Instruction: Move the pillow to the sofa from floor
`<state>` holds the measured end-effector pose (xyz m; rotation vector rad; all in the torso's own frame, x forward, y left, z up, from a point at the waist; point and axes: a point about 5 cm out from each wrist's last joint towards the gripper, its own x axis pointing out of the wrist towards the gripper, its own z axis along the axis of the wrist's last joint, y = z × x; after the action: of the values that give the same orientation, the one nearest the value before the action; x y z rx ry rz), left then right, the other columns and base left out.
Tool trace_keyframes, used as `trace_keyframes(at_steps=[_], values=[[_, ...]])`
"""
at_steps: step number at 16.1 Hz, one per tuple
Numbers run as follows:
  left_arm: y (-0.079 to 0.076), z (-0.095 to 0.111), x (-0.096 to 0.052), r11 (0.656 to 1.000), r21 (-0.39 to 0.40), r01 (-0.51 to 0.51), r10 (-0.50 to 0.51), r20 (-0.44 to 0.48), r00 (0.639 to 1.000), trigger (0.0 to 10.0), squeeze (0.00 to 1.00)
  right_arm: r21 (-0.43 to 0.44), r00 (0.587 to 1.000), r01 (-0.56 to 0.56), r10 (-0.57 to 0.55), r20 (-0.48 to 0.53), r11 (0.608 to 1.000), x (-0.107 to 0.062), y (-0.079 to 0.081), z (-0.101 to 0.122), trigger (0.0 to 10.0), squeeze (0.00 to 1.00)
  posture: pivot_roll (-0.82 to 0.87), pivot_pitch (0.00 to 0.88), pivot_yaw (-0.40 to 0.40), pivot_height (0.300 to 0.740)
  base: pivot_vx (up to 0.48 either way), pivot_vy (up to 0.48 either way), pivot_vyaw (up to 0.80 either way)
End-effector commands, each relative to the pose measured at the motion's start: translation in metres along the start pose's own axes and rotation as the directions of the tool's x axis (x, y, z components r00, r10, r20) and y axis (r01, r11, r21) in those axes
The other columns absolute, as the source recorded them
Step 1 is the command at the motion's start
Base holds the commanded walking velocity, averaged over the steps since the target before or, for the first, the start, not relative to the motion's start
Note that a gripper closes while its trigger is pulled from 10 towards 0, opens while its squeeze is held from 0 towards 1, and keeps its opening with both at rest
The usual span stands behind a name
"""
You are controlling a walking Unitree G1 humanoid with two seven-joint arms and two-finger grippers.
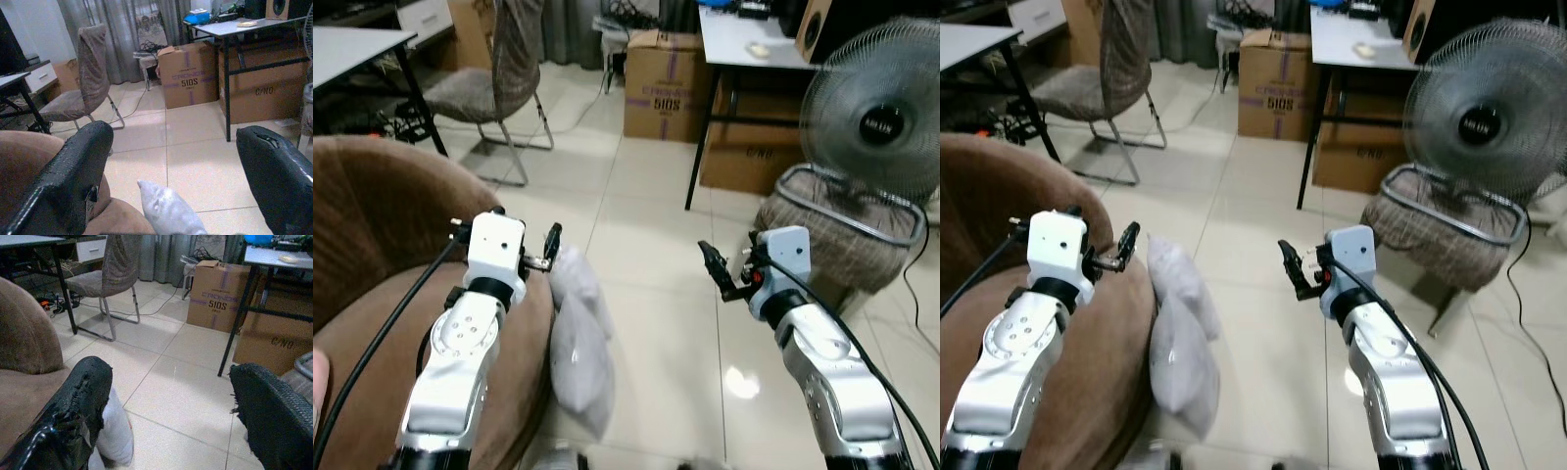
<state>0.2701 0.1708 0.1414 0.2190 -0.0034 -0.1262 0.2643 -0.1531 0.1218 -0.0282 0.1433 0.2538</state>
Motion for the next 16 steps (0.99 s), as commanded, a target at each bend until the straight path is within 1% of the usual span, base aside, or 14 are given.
trace_keyframes(at_steps=[1,5,9,10,11,12,13,15,16], values=[[-0.001,-0.002,0.001,1.0,-0.005,0.01,-0.01,-0.018,1.0,10.0,0.0,0.002,1.0,0.012,-0.012,0.001,1.0,-0.003,-0.002,0.003,10.0,0.0,0.05,0.0,0.013,0.64,0.0,0.0,0.0],[-0.001,-0.003,0.001,1.0,-0.004,0.009,-0.009,-0.021,1.0,10.0,0.0,-0.003,1.0,0.014,-0.014,0.001,1.0,-0.002,-0.001,0.004,10.0,0.0,0.05,0.0,0.009,0.606,0.0,0.0,0.0],[-0.002,-0.003,0.005,0.999,-0.013,0.035,-0.036,-0.02,0.999,10.0,0.0,-0.004,0.999,0.037,-0.037,0.007,0.999,-0.002,-0.003,0.004,10.0,0.0,0.04,0.0,0.03,0.606,0.0,0.0,0.0],[-0.006,-0.003,0.008,0.997,-0.044,0.062,-0.063,-0.028,0.998,10.0,0.0,-0.003,0.999,0.045,-0.045,0.01,0.999,-0.002,-0.005,0.005,10.0,0.0,0.04,0.0,0.032,0.606,0.0,0.0,0.0],[-0.007,-0.003,0.008,0.996,-0.064,0.069,-0.071,-0.033,0.997,10.0,0.15,-0.006,0.999,0.045,-0.045,0.008,0.999,-0.002,-0.006,0.005,10.0,0.0,0.04,0.0,0.032,0.606,0.0,0.0,0.0],[-0.009,-0.003,0.007,0.989,-0.113,0.091,-0.096,-0.04,0.995,10.0,1.0,-0.01,0.999,0.043,-0.043,-0.001,0.999,-0.001,-0.007,0.003,10.0,0.0,0.05,0.0,0.028,0.606,0.0,0.0,0.0],[-0.01,-0.003,0.006,0.988,-0.123,0.098,-0.103,-0.039,0.994,10.0,1.0,-0.01,0.999,0.042,-0.042,-0.005,0.999,-0.001,-0.007,0.002,10.0,0.0,0.05,0.0,0.021,0.606,0.0,0.0,0.0],[-0.006,-0.007,0.004,0.995,-0.072,0.062,-0.066,-0.049,0.997,10.0,1.0,-0.012,0.999,0.016,-0.017,-0.027,1.0,0.0,-0.003,-0.004,10.0,0.0,0.07,0.0,0.004,0.606,0.0,0.0,0.0],[-0.002,-0.01,0.001,0.998,-0.058,0.033,-0.037,-0.063,0.997,10.0,1.0,-0.016,0.999,0.003,-0.004,-0.034,1.0,0.001,0.0,-0.006,10.0,0.0,0.08,0.0,0.001,0.606,0.0,0.0,0.0]])
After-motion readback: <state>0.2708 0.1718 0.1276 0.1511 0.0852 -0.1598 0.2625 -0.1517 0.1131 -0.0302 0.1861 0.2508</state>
